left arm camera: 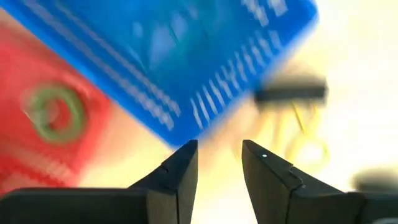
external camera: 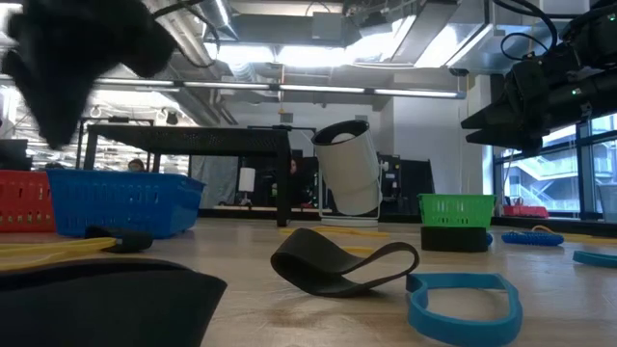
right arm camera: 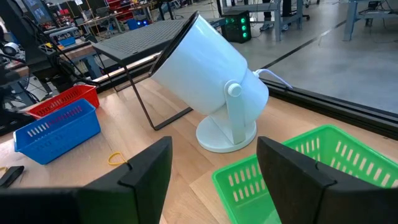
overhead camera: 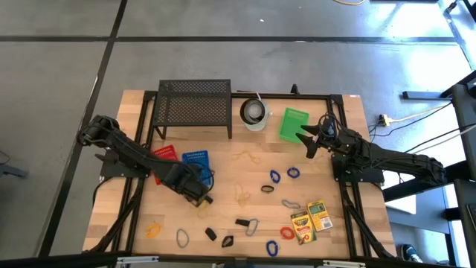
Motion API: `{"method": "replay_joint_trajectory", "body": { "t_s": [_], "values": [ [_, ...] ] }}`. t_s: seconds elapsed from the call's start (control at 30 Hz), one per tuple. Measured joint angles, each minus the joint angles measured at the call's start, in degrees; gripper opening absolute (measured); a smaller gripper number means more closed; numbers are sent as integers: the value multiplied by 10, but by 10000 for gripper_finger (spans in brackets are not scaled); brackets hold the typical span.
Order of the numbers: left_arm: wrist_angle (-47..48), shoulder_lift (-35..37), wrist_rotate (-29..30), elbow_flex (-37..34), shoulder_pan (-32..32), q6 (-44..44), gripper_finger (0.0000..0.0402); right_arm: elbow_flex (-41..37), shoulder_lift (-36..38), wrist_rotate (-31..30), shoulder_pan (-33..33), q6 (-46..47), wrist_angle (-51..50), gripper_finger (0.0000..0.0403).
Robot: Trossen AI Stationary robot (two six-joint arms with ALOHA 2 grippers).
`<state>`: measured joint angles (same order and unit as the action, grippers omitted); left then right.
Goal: Pick & Place Office Desk Supplies
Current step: Put the yellow spring keychain into the red bin
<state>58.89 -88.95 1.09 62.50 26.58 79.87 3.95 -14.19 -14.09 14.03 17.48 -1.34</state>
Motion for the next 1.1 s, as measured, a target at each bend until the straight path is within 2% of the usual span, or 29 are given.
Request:
{"method": "replay_joint_trajectory", "body": {
  "t_s": [0.07, 0.17, 0.27, 0.4, 0.43, 0.63, 0.83, 1.1],
  "values": [
    [0, 0, -43, 10, 16, 17, 118, 0, 0, 0, 0, 0, 0, 237],
    [-2, 0, -84, 21, 61, 98, 111, 0, 0, 0, 0, 0, 0, 237],
    [-23, -1, -89, 21, 129, 221, 106, 0, 0, 0, 0, 0, 0, 237],
    [-47, -15, -66, 21, 216, 417, 108, 0, 0, 0, 0, 0, 0, 237],
    [-56, -22, -67, 21, 231, 441, 110, 0, 0, 0, 0, 0, 0, 237],
    [-113, -79, -104, 21, 241, 444, 132, 0, 0, 0, 0, 0, 0, 237],
    [-98, -112, -164, 21, 252, 440, 150, 0, 0, 0, 0, 0, 0, 237],
    [-90, -139, -133, 21, 281, 434, 150, 0, 0, 0, 0, 0, 0, 237]
  ]
}}
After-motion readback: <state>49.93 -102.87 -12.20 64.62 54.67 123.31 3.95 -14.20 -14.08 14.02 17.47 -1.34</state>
